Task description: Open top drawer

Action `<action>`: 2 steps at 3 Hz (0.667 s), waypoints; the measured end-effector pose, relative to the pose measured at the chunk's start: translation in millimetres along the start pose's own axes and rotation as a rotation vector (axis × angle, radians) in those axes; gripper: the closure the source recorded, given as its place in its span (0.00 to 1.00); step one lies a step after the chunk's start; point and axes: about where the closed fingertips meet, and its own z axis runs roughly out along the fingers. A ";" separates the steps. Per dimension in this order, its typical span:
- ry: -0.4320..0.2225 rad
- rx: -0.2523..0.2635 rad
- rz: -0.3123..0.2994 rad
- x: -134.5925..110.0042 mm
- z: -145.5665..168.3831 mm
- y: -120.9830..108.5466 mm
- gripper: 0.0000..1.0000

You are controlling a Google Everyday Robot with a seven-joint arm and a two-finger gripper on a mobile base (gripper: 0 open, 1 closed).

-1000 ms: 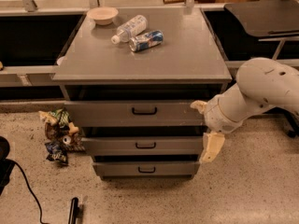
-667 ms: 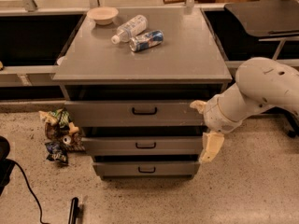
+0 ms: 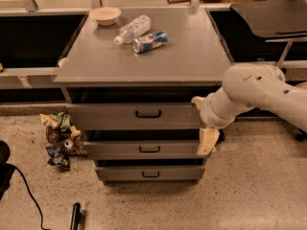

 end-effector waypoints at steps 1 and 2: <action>0.006 0.044 -0.032 -1.2 15.8 -24.2 0.00; -0.002 0.051 -0.047 -2.7 36.5 -43.0 0.00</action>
Offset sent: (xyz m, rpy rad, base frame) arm 0.0813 0.0198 -0.0325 -0.0032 -0.0808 0.0399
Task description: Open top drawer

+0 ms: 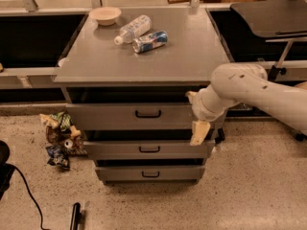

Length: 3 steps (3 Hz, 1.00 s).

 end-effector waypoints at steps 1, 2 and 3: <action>-0.016 -0.024 0.002 0.1 24.0 -9.0 0.00; -0.040 -0.059 -0.001 -1.9 43.9 -8.6 0.19; -0.063 -0.079 -0.011 -6.9 45.8 -0.2 0.42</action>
Offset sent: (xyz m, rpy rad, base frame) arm 0.0320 0.0224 -0.0523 0.0490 0.0885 0.0536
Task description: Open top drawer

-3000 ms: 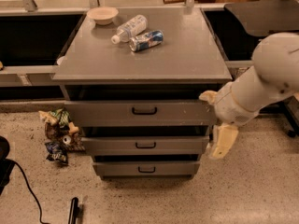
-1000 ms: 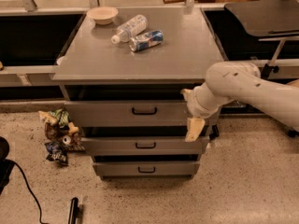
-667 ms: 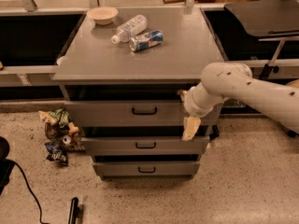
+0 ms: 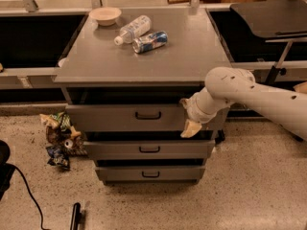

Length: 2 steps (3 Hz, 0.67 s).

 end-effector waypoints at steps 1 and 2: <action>-0.003 -0.008 -0.011 -5.8 -7.4 7.2 0.66; -0.003 -0.008 -0.012 -8.7 -15.4 4.5 0.89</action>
Offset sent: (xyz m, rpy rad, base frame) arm -0.0097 0.0024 0.0052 -0.0014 0.0038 0.0138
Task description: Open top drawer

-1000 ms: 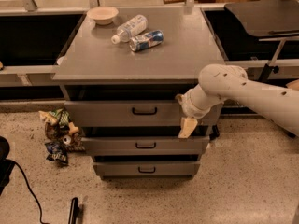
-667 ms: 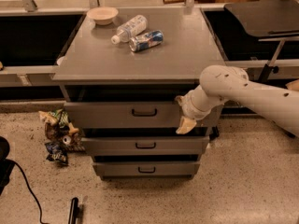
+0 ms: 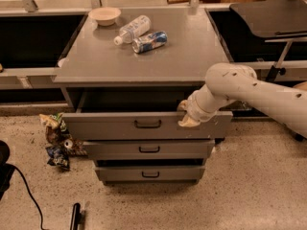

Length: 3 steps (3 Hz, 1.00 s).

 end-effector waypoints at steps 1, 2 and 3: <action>0.000 0.000 0.000 -2.2 -6.0 -1.9 1.00; 0.000 0.000 0.000 -2.2 -5.9 -1.9 1.00; 0.000 0.000 0.000 -2.2 -5.9 -1.9 0.81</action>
Offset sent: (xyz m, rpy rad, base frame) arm 0.0000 0.0000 0.0062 0.0000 0.0000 0.0000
